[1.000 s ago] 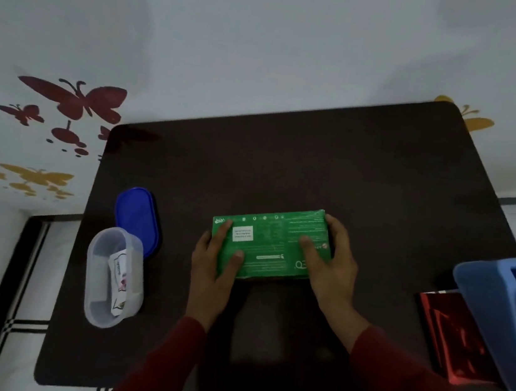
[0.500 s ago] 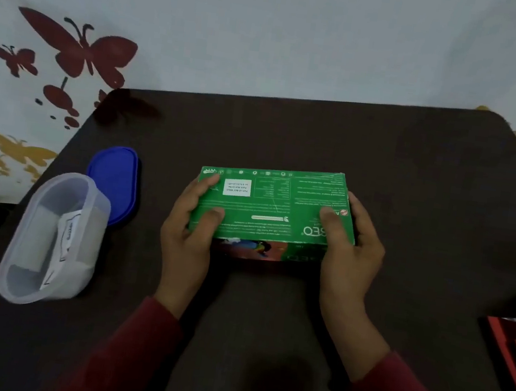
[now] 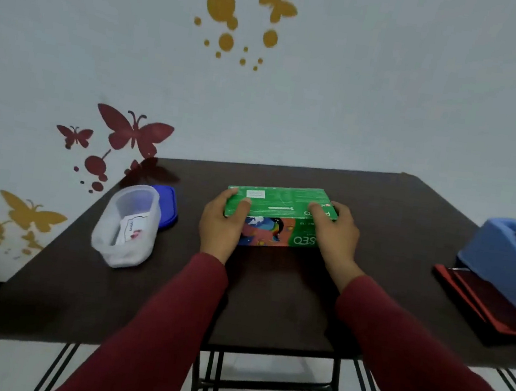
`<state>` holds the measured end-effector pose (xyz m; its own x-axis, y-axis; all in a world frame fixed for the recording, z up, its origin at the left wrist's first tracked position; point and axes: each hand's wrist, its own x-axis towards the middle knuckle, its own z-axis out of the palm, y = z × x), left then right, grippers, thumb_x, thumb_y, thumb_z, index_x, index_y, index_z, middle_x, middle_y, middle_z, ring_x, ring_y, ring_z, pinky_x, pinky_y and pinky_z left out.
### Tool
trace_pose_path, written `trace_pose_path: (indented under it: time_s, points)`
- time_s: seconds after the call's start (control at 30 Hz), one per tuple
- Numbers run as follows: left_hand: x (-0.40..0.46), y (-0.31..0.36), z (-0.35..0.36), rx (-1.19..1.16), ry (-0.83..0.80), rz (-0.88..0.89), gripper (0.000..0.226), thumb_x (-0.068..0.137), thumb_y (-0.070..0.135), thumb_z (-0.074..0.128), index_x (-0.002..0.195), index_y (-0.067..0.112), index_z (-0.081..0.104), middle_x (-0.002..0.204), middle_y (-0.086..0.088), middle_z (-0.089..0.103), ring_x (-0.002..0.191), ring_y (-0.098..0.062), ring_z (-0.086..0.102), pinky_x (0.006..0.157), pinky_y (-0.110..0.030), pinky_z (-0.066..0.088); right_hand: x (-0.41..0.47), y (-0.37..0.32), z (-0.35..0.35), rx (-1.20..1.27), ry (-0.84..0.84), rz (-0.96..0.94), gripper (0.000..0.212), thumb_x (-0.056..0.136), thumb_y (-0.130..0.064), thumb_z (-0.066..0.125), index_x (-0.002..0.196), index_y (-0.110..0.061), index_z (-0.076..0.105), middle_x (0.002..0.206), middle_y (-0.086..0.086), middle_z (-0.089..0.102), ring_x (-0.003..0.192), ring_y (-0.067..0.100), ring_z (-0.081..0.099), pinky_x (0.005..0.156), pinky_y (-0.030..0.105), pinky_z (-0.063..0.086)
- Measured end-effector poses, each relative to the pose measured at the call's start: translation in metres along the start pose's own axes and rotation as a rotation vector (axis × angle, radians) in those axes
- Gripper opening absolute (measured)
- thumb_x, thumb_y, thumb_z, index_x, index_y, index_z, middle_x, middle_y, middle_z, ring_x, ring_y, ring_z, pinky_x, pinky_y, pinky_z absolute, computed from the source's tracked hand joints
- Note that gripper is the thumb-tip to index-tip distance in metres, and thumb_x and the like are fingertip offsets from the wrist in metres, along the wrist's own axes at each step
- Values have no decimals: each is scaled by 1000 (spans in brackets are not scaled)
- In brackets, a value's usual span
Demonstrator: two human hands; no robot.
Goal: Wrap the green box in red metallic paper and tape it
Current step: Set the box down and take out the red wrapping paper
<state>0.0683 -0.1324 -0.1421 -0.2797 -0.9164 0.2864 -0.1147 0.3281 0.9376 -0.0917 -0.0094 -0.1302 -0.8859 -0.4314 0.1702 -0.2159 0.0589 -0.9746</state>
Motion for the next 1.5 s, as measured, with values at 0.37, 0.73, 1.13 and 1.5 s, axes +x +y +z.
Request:
trace_pose_path:
  time_s: [0.37, 0.73, 1.13, 1.5]
  points:
    - [-44, 23, -25, 13, -153, -22, 43, 104, 41, 55, 143, 24, 50, 120, 3, 68, 113, -18, 65, 93, -29, 46, -42, -13, -29, -201, -169, 55, 67, 90, -58, 70, 136, -12, 55, 130, 9, 65, 121, 28, 62, 100, 36, 50]
    - [-17, 29, -31, 135, -3, 87, 53, 102, 23, 57, 153, 12, 45, 156, -6, 46, 143, -22, 45, 119, -40, 36, -63, -51, -2, -365, -76, -497, 41, 94, -24, 69, 133, -12, 64, 135, 3, 62, 127, 17, 56, 100, 19, 35]
    - [52, 24, -174, 502, 203, 1, 40, 91, 27, 58, 127, 10, 61, 130, -9, 62, 123, -31, 55, 109, -46, 42, -102, -103, 151, -184, -795, 20, 17, 89, -30, 74, 98, -16, 76, 104, 13, 76, 93, 21, 73, 92, 39, 62]
    - [108, -32, -190, 83, -218, -476, 32, 100, 18, 41, 127, 7, 54, 127, -21, 62, 114, -34, 61, 103, -44, 48, -81, -90, 242, -522, -703, -37, 55, 103, -43, 46, 138, -3, 58, 138, 18, 60, 123, 33, 59, 93, 32, 47]
